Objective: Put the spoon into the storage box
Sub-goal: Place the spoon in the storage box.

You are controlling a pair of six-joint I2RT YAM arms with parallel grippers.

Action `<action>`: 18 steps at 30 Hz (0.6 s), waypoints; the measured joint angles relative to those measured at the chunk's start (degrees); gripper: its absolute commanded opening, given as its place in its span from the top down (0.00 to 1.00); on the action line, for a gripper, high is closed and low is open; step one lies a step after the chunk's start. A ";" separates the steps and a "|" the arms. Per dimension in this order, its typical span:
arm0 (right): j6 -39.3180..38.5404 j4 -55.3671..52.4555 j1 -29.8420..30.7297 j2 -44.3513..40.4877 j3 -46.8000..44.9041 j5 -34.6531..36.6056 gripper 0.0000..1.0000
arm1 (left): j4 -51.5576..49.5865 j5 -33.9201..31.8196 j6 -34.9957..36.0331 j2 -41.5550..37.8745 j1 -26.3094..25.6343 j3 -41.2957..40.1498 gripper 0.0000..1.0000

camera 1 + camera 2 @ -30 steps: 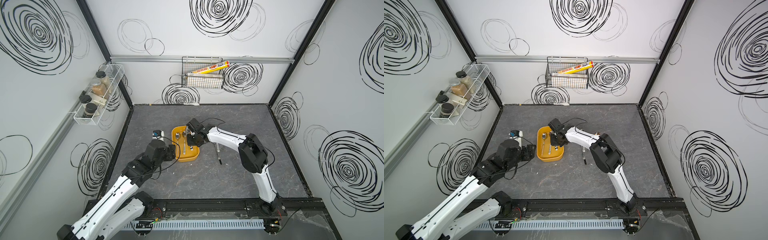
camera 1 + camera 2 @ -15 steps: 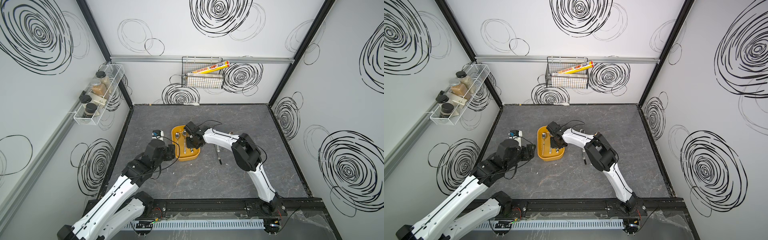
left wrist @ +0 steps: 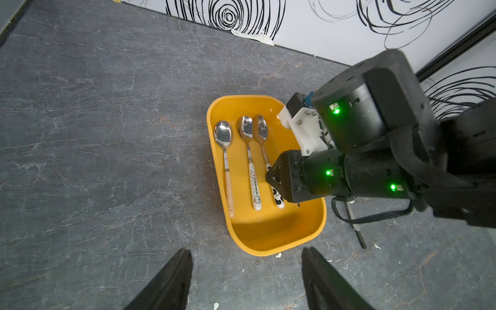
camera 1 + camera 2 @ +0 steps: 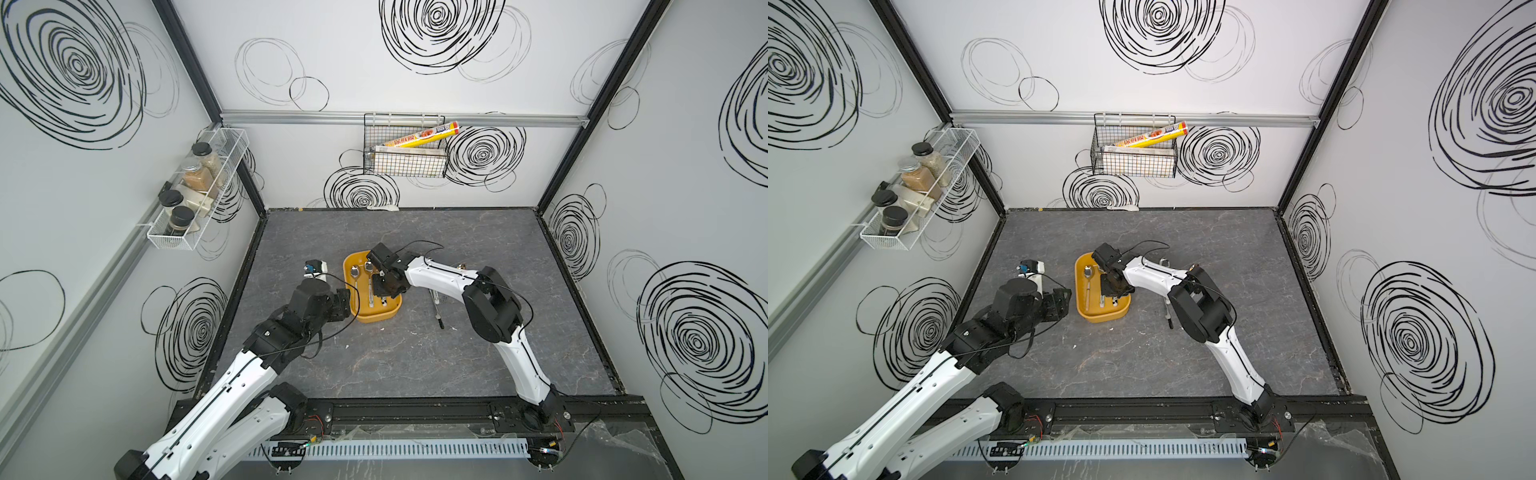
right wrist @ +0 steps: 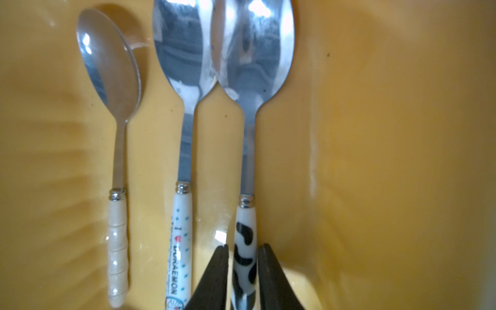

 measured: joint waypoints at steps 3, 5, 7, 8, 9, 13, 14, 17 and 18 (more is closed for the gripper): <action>-0.17 -0.42 0.02 -0.15 0.81 0.00 0.71 | 0.00 0.02 0.00 0.02 0.00 0.00 0.29; -0.55 -0.76 0.02 -0.59 0.83 -0.02 0.71 | 0.00 0.04 0.02 0.04 0.00 0.00 0.29; -0.94 -1.14 0.02 -1.44 0.83 -0.02 0.71 | 0.00 0.02 0.00 0.11 0.00 0.00 0.29; -1.16 -1.31 0.02 -2.23 0.83 0.04 0.71 | 0.02 0.04 0.00 0.15 0.00 0.00 0.29; -1.55 -1.53 0.02 -3.39 0.79 0.37 0.71 | 0.02 0.04 0.02 0.28 0.00 0.00 0.29; -3.13 -1.79 -0.04 -11.63 -1.60 4.61 0.70 | 0.04 0.55 0.07 0.92 0.00 0.00 0.29; -3.63 -1.51 -0.35 -15.06 -3.52 6.51 0.69 | 0.07 0.81 0.11 1.16 0.00 0.00 0.29; -4.98 0.79 -1.57 -27.04 -12.79 11.17 0.69 | 0.31 2.16 0.42 2.56 -0.11 0.00 0.32; -5.29 2.51 -2.78 -31.63 -17.55 12.17 0.69 | 0.46 2.82 0.44 3.48 -0.59 0.07 0.32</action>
